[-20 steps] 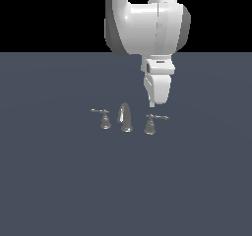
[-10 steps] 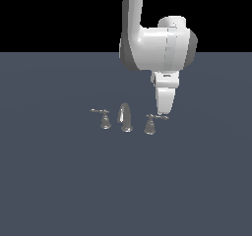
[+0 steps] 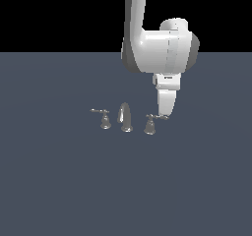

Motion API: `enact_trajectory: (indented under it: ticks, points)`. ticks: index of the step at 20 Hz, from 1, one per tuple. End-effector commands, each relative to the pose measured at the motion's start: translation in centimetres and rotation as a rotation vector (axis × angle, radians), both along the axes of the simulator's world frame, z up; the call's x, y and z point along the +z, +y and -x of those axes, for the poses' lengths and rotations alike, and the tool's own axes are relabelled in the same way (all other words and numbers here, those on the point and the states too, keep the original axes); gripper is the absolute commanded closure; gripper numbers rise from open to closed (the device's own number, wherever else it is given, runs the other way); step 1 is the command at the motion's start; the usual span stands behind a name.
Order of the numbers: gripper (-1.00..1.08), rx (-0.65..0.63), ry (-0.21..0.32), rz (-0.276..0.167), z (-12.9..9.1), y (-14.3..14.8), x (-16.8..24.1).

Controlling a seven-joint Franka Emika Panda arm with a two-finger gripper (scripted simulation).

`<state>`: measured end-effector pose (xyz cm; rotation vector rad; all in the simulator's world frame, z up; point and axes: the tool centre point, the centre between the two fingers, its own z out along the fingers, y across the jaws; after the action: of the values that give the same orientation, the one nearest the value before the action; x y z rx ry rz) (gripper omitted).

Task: Turn on the faucet by rotating a designated handle.

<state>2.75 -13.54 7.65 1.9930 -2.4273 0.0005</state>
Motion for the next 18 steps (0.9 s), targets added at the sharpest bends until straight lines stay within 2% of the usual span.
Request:
enact_trajectory:
  ticks: [1, 10, 12, 18]
  points:
    - [1.08, -0.001, 0.0, 0.0, 0.7, -0.2, 0.0]
    - [1.08, -0.002, 0.0, -0.001, 3.7, -1.0, 0.0]
    - [1.08, 0.009, -0.009, -0.002, 2.9, -0.4, 0.0]
    - [1.08, 0.005, -0.005, -0.001, 4.8, 0.2, 0.0]
